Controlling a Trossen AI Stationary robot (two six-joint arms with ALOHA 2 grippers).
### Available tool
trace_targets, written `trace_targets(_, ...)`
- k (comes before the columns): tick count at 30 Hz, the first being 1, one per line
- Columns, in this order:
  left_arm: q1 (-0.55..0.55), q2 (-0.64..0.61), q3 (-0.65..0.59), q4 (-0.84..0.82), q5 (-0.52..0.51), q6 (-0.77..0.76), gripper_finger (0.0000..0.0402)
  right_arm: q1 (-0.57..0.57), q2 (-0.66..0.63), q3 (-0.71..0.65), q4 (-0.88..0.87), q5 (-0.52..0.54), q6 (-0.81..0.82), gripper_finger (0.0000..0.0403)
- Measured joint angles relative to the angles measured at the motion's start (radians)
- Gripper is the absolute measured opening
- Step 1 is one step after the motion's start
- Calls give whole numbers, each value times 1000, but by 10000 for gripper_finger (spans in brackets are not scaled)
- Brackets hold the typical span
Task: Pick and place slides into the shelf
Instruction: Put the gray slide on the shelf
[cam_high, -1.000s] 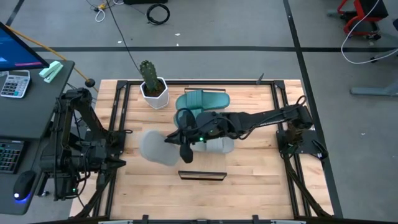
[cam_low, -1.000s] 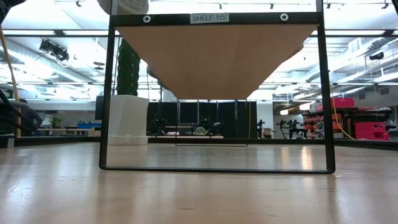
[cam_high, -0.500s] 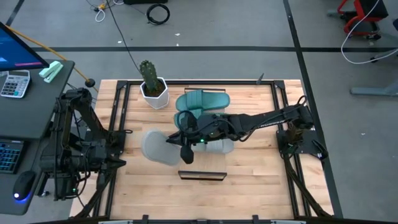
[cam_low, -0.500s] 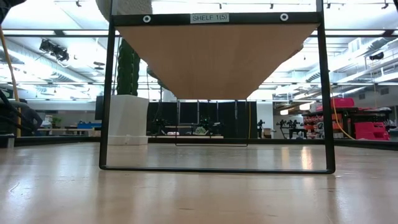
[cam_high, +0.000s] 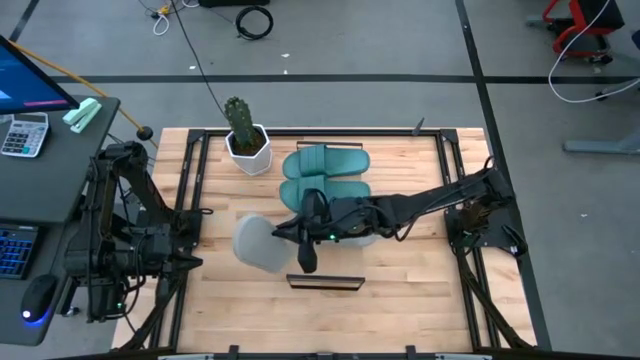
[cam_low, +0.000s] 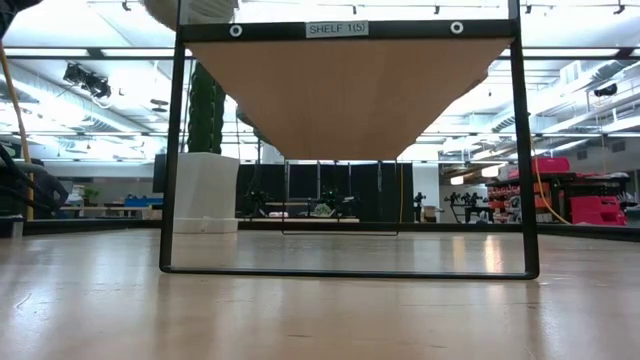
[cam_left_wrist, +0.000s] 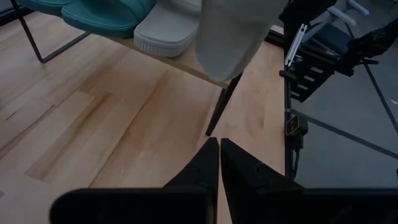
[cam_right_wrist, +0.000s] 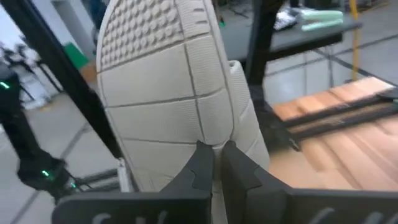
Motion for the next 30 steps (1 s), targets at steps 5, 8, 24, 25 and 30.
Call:
trace_targets(5, 13, -1, 0, -3, 0, 0, 25, 6, -6, 0, -19, 31, -18, 13)
trace_targets(8, 21, -1, 0, -3, 0, 7, 21, 0, -6, 0, 7, 19, -19, 13)
trace_targets(24, 83, -1, 0, 28, -228, 17, 34, -19, -11, 0, 14, 3, -2, 13)
trace_targets(25, 100, -1, 0, 37, -236, 27, 38, -23, -11, 0, 20, 7, 0, 13)
trace_targets(30, 193, -1, 0, 114, -273, 151, 76, -42, -11, 0, 29, 33, 15, 13)
